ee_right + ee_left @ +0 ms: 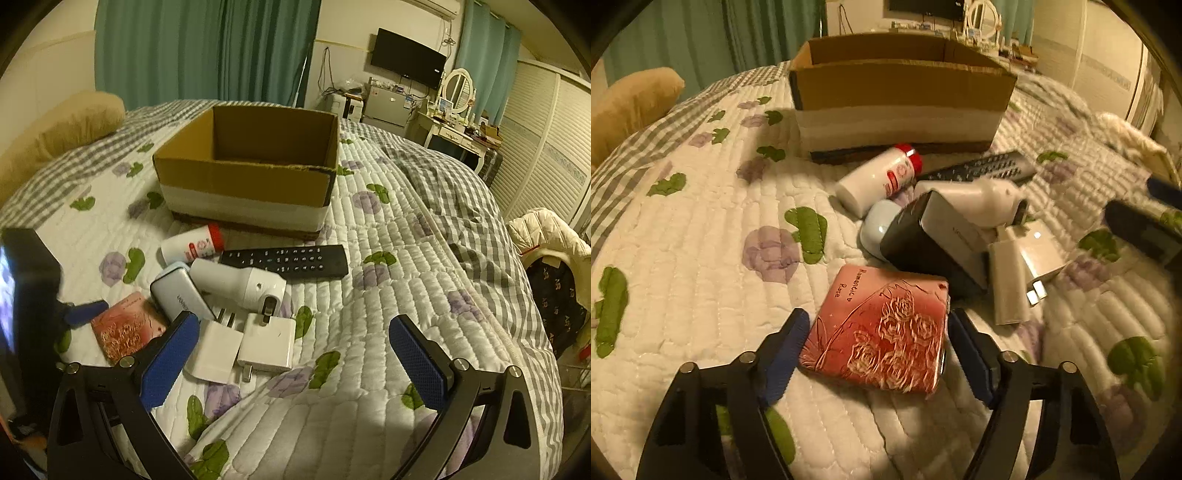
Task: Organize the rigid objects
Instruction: 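Grasp the pink rose card case with left gripper while right gripper grasps a white plug adapter, then carry card case into the box with left gripper while right gripper drops adapter inside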
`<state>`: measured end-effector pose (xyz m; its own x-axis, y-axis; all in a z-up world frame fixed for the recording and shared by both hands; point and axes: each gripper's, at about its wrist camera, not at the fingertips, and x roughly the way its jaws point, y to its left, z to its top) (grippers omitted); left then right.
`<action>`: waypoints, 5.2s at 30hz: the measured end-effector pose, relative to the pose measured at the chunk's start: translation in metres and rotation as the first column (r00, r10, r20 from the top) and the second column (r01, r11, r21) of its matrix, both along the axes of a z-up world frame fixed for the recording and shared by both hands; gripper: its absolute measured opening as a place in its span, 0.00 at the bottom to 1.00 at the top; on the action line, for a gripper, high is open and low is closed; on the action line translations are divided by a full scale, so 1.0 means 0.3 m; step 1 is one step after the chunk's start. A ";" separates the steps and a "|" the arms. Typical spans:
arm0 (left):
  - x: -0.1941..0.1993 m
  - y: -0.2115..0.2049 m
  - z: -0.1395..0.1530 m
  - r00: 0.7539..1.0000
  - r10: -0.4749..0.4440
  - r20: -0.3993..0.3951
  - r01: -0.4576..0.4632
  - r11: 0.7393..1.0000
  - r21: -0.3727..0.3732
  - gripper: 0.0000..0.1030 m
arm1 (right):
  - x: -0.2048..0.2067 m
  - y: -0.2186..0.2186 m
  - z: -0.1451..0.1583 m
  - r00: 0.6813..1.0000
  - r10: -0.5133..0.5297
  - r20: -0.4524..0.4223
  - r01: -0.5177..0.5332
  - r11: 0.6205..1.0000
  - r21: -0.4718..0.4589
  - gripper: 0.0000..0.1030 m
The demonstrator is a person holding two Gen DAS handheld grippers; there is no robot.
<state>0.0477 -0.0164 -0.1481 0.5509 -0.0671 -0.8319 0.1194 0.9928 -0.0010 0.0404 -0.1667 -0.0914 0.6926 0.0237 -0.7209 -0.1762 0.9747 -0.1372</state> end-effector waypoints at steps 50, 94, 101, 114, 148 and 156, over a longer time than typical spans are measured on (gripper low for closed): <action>0.019 0.038 0.030 0.998 -0.051 0.035 0.043 0.982 0.185 0.50 | 0.057 0.094 -0.165 0.978 0.099 -0.185 -0.083 0.992 0.092 0.22; 0.098 0.055 0.459 0.961 -0.048 0.271 0.030 0.997 0.073 0.09 | 0.055 0.050 0.264 0.987 0.149 0.060 -0.158 0.969 0.187 0.21; 0.191 0.012 0.563 0.947 -0.059 0.317 0.048 0.998 0.042 0.09 | 0.133 0.042 0.433 0.976 0.173 0.130 -0.195 0.965 0.177 0.21; 0.511 0.004 0.510 0.964 -0.026 0.265 0.026 1.000 0.005 0.09 | 0.434 0.080 0.461 0.977 0.183 0.107 -0.200 0.965 0.170 0.21; 0.459 0.082 0.549 0.951 0.040 0.306 -0.041 0.999 -0.001 0.62 | 0.571 0.064 0.456 0.991 0.088 0.105 -0.109 0.969 0.221 0.66; 0.219 0.104 0.735 0.910 0.053 0.412 -0.054 0.999 -0.009 0.80 | 0.204 0.050 0.728 0.971 0.088 0.224 -0.122 0.982 0.142 0.66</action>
<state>0.1134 0.0147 0.0724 0.8472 -0.0260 -0.5306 0.0554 0.9977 0.0396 0.1017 -0.1516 0.1270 0.8190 0.2036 -0.5364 -0.2616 0.9646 -0.0333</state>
